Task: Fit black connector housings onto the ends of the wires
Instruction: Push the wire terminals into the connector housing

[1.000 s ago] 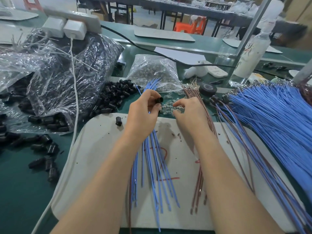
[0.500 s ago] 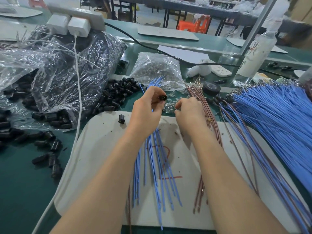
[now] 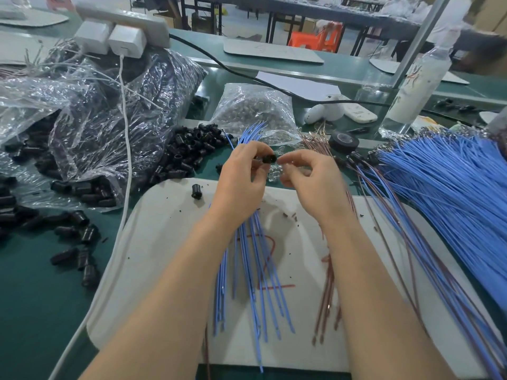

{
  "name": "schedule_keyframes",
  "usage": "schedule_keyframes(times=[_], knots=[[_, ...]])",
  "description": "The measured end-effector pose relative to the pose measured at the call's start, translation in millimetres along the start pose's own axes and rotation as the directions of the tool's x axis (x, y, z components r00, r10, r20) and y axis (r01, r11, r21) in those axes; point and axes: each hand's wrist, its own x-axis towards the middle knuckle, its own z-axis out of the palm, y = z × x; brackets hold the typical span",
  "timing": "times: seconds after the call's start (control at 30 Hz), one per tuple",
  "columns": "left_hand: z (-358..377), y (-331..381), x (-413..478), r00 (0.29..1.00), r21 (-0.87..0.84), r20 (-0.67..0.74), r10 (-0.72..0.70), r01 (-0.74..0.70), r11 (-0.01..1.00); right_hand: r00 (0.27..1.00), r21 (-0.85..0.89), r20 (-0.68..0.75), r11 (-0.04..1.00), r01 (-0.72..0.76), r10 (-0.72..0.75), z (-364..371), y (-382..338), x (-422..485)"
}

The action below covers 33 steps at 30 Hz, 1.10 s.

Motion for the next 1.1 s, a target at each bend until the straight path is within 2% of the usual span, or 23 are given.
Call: schedule_keyframes(times=[0.1, 0.23, 0.43, 0.93, 1.1], knots=[[1.5, -0.7, -0.3, 1.0, 0.026, 0.026, 0.002, -0.003, 1.0, 0.999, -0.072, 0.007, 0.997, 0.035, -0.034, 4.2, -0.3, -3.5], [5.9, -0.8, -2.6, 0.999, 0.078, 0.033, 0.027, -0.029, 0.997, 0.98, -0.201, -0.117, 0.97, 0.137, -0.163, 10.1, -1.7, -6.4], [8.5, 1.6, -6.0, 0.99, 0.358, -0.102, 0.095, -0.052, 0.932, 0.952, -0.276, -0.145, 0.935, 0.223, -0.27, 16.5, -4.2, -8.9], [6.4, 3.7, -4.3, 0.989, 0.406, -0.143, 0.025, 0.036, 0.913, 0.951, -0.256, -0.15, 0.94, 0.225, -0.269, 21.4, -13.9, -15.8], [2.7, 5.5, -5.1, 0.989, 0.355, -0.139, 0.053, 0.0, 0.935, 0.986, -0.182, 0.01, 0.969, 0.166, -0.167, 7.9, -12.8, -9.3]])
